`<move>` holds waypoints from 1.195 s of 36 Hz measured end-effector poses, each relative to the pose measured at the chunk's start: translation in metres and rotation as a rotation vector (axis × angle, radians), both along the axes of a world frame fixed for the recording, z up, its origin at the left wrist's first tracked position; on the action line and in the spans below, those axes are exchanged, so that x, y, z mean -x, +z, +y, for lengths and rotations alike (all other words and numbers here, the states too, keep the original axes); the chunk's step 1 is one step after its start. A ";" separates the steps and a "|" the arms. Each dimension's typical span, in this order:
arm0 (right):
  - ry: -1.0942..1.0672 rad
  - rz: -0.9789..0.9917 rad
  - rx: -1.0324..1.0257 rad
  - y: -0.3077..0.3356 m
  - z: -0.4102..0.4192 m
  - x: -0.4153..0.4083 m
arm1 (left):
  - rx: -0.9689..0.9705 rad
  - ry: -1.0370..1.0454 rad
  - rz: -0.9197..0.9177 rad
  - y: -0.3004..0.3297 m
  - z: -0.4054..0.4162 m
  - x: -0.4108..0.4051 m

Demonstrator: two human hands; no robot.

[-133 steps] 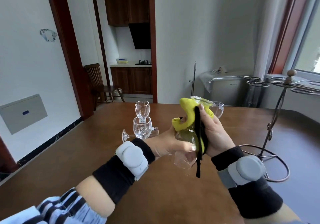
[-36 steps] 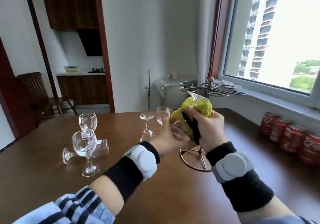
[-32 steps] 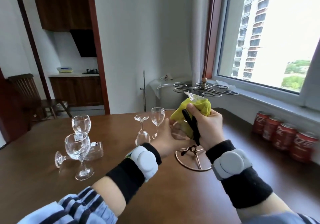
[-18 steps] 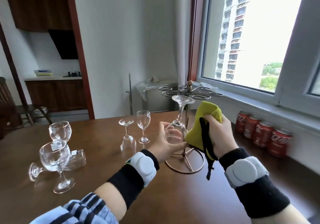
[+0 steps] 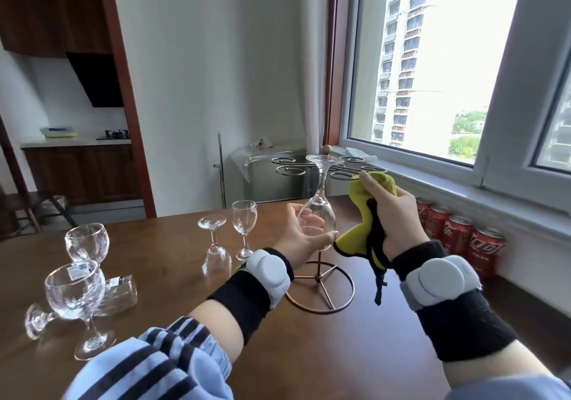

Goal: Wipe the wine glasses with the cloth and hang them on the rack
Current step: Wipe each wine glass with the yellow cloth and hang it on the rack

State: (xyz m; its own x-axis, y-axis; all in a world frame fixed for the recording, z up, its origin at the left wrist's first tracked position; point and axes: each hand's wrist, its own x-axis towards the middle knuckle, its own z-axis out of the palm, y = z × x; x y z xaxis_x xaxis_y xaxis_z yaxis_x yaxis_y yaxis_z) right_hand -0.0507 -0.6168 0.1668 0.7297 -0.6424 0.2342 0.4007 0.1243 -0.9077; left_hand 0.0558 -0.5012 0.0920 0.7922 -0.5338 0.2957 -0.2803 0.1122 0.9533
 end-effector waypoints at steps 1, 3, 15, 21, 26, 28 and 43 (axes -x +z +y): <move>0.002 0.002 -0.002 0.001 -0.001 0.001 | -0.005 -0.004 0.002 -0.001 -0.004 0.000; 0.003 0.013 0.001 0.001 -0.002 0.003 | -0.002 -0.007 0.006 -0.003 -0.010 -0.001; -0.003 0.022 0.078 -0.005 -0.008 0.004 | -0.025 -0.026 0.009 -0.008 -0.031 -0.007; -0.057 -0.015 0.102 -0.009 -0.012 0.007 | -0.048 -0.030 -0.026 -0.010 -0.037 -0.002; -0.099 -0.032 0.116 -0.009 -0.016 0.009 | -0.069 -0.052 -0.057 -0.007 -0.040 0.006; -0.099 -0.029 0.127 -0.009 -0.017 0.008 | -0.057 -0.057 -0.054 -0.006 -0.041 0.008; -0.176 0.037 0.165 -0.010 -0.012 0.008 | -0.041 -0.043 -0.039 -0.014 -0.020 0.010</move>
